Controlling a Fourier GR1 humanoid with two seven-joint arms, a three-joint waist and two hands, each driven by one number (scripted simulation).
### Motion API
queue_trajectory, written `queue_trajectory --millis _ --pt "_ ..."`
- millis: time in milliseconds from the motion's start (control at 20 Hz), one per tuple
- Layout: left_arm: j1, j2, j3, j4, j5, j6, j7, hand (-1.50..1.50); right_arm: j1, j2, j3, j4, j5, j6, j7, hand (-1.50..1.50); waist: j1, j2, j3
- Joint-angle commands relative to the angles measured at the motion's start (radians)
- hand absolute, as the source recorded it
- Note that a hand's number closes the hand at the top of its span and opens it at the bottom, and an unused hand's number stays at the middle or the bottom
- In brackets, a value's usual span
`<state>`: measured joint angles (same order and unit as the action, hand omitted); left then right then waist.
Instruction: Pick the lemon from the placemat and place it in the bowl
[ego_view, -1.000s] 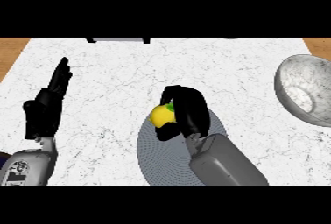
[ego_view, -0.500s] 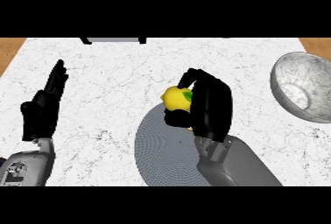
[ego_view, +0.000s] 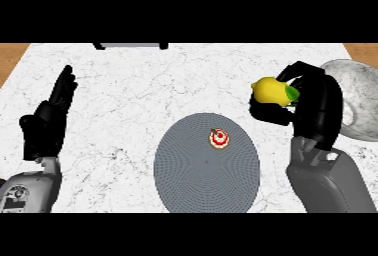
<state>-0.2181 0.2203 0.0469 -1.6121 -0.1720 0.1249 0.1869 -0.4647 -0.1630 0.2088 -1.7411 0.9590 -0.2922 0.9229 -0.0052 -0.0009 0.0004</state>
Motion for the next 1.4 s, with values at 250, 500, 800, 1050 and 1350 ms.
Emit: queue_trajectory --millis 250,500,800,1050,1350 --pt "-0.047 -0.005 0.021 0.034 0.02 -0.018 0.001 0.0 0.007 -0.213 -0.327 0.203 -0.233 -0.085 -0.321 1.5 0.005 0.005 0.0" --pt "-0.008 -0.015 -0.008 -0.033 -0.007 -0.014 0.027 0.0 0.015 -0.259 -0.364 0.425 -0.174 -0.179 -0.476 1.5 0.016 0.004 0.001" --pt "-0.025 -0.007 0.018 0.073 -0.006 -0.022 -0.057 0.0 -0.012 -0.367 -0.449 0.726 -0.173 -0.249 -0.653 1.5 0.018 0.01 0.001" --pt "-0.018 -0.012 0.02 0.026 0.013 -0.039 -0.034 0.0 -0.142 -0.385 -0.527 1.059 -0.226 -0.339 -0.82 1.5 0.03 0.01 0.001" --pt "-0.043 -0.017 0.003 0.014 -0.007 -0.032 -0.002 0.0 -0.219 -0.401 -0.642 1.244 -0.4 -0.209 -0.983 -1.5 0.054 0.019 0.005"
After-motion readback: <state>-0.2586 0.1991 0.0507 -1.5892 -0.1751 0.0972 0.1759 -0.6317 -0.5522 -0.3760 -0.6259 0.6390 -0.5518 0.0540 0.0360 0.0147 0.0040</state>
